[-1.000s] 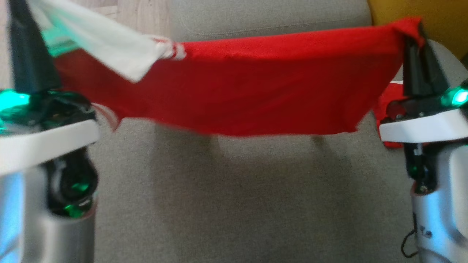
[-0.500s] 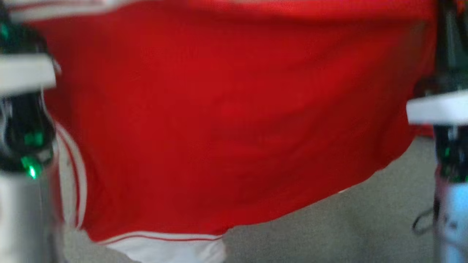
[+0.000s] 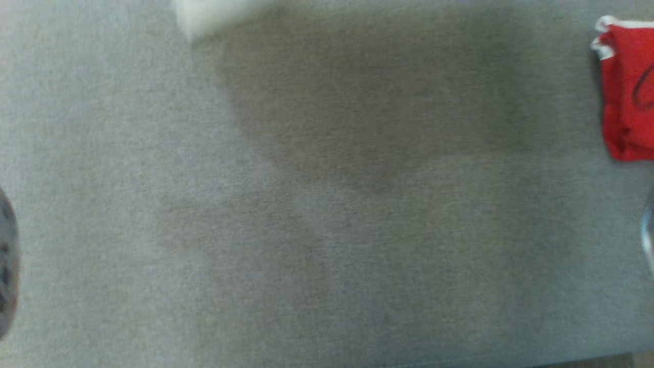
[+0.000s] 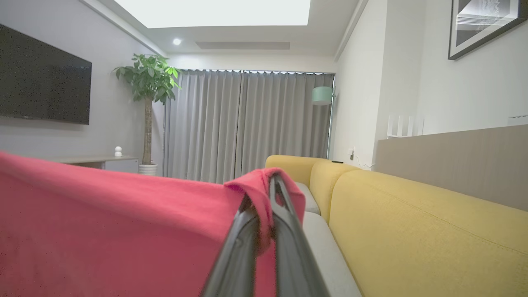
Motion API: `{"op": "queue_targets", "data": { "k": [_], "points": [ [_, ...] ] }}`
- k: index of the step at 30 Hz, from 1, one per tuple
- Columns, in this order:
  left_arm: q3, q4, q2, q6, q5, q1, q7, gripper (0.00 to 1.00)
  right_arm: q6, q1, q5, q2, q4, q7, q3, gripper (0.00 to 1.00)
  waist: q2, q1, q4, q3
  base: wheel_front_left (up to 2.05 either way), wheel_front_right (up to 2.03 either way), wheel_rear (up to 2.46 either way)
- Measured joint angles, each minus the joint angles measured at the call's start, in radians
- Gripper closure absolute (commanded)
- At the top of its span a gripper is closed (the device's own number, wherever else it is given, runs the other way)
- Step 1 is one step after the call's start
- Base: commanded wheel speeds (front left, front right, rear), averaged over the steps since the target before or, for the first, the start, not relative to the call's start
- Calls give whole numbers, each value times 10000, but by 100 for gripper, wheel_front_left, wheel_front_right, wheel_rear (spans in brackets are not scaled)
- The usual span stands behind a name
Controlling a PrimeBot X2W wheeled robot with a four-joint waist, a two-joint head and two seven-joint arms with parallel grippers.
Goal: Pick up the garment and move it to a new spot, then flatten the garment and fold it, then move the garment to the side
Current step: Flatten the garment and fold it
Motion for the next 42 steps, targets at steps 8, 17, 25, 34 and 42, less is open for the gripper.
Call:
{"op": "queue_targets", "data": {
  "k": [8, 17, 25, 34, 42],
  "points": [
    [-593, 2192, -144, -533, 134, -361, -1430, 100, 0, -599, 82, -4, 3187, -1333, 456, 100, 0, -4, 466, 169, 0, 0, 0],
    [-2094, 2349, -82, -690, -522, 2545, -1636, 100, 0, 1014, 704, -357, 5055, -978, 2245, 100, 0, -5, 708, -135, 0, 0, 0],
    [-3758, 725, 1060, -690, -2138, 5956, -905, 100, 0, 2739, 2194, -1101, 4880, 330, 5037, 100, 1, -8, 972, -852, 0, 0, 0],
    [-5269, -1755, 2637, -690, -3519, 8443, 748, 100, 0, 4250, 4167, -2546, 3402, 844, 7020, 100, 1, -8, 1119, -1857, 0, 0, 0],
    [-5530, -3358, 3691, -683, -4558, 9818, 1965, 100, 0, 5173, 5350, -3273, 2499, 1062, 7998, 100, 1, -7, 1035, -2607, 0, 0, 0]
  ]
}}
